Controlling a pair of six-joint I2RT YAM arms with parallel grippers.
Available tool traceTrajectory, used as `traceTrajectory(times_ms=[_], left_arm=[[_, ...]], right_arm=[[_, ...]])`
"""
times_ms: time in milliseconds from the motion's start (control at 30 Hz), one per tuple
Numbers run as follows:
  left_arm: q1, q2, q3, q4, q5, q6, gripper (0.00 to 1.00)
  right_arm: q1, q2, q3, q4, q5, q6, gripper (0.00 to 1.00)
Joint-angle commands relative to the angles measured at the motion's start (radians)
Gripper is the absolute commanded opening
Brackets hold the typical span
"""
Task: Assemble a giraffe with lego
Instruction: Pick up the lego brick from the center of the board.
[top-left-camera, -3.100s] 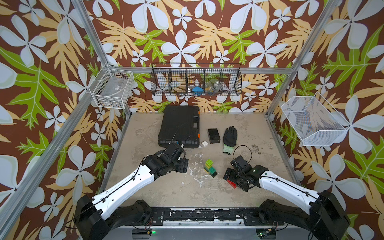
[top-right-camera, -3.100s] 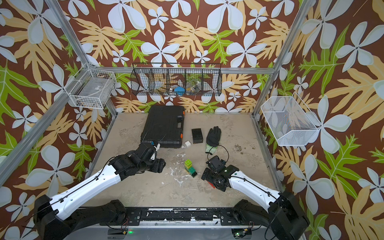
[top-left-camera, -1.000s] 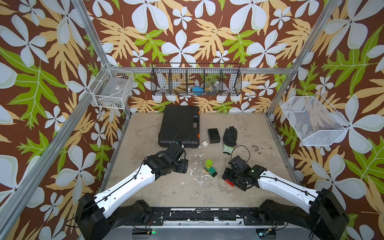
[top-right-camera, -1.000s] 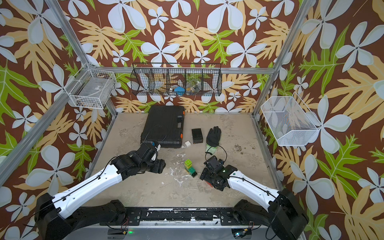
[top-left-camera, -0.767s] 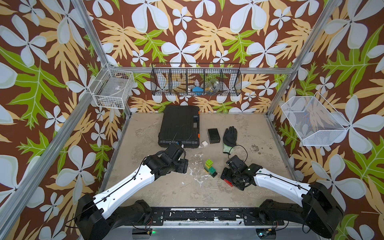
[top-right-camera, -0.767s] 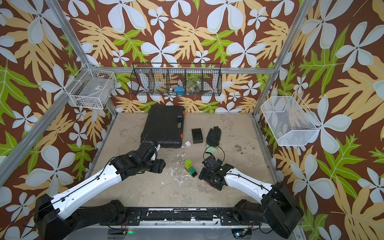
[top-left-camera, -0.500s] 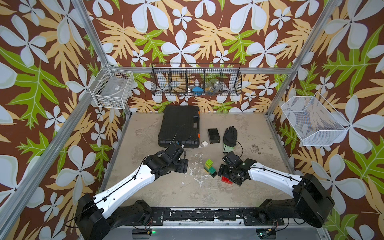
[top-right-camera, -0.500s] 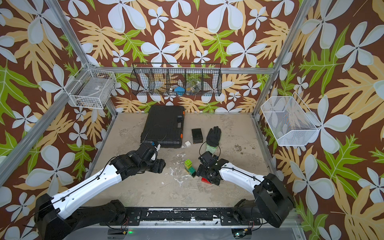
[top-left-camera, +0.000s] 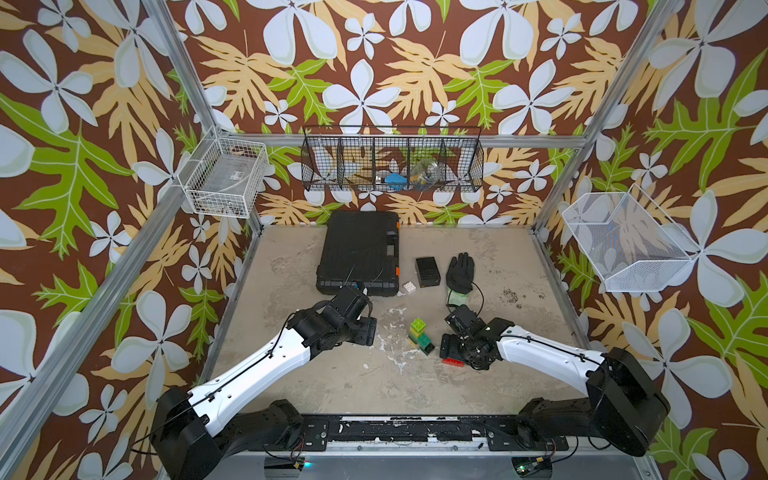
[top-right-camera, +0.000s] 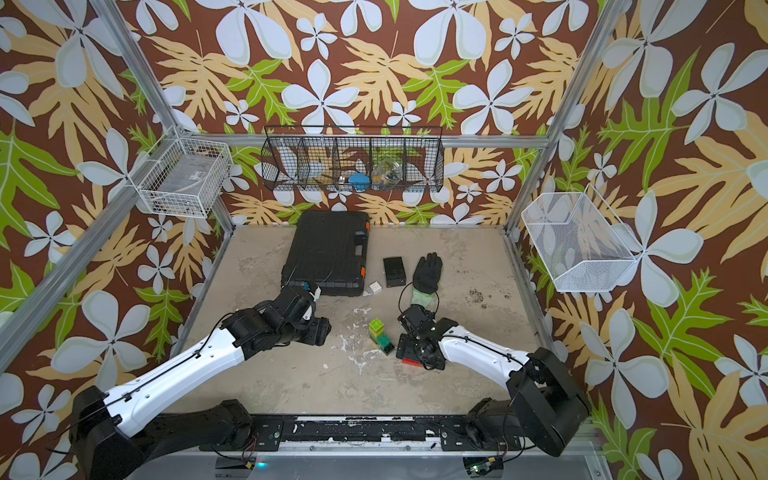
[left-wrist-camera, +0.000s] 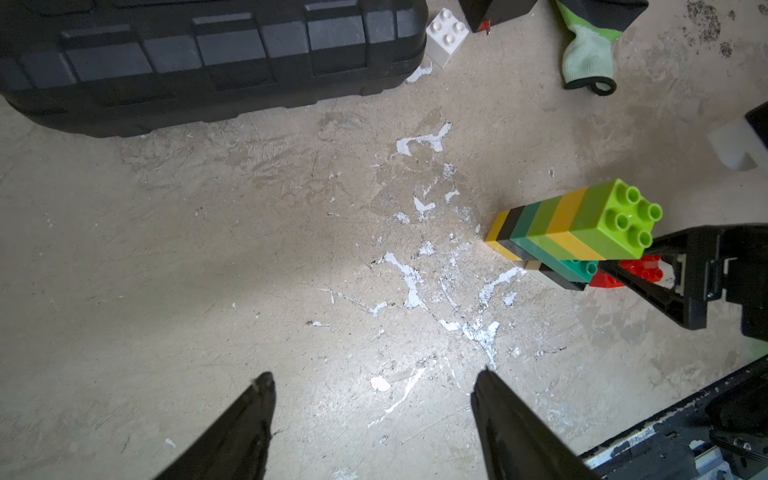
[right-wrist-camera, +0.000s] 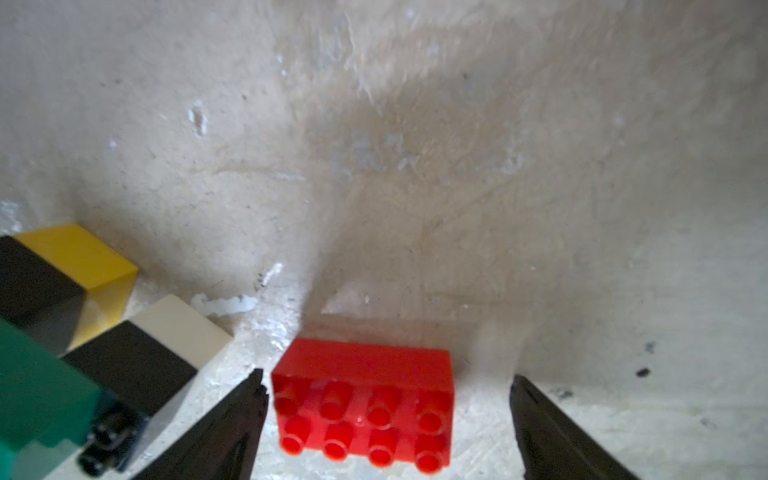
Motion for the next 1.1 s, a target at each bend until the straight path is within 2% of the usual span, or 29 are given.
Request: traceTrajectory(times_ms=[0,500,767,1000,1067], left_arm=[[0.002,0.004,-0.001,0.004,-0.003,0.007,0.78],[0.001,-0.013,0.0,-0.003,-0.004,0.001,0.78],[0.0,-0.014,-0.006,0.001,0.006,-0.004,0.78],[0.001,-0.008,-0.01,0.008,0.013,-0.006,0.78],[0.002,0.012,-0.005,0.024,0.016,0.001,0.73]], right_arm=[[0.005,-0.008,-0.013,0.003,-0.003,-0.019,0.94],[0.041,0.066,0.006,0.009,0.015,-0.022,0.92],[0.042,0.051,-0.018,0.02,0.03,-0.021,0.79],[0.042,0.025,-0.025,0.016,0.05,-0.034,0.57],[0.041,0.015,-0.02,0.009,0.056,-0.038,0.49]])
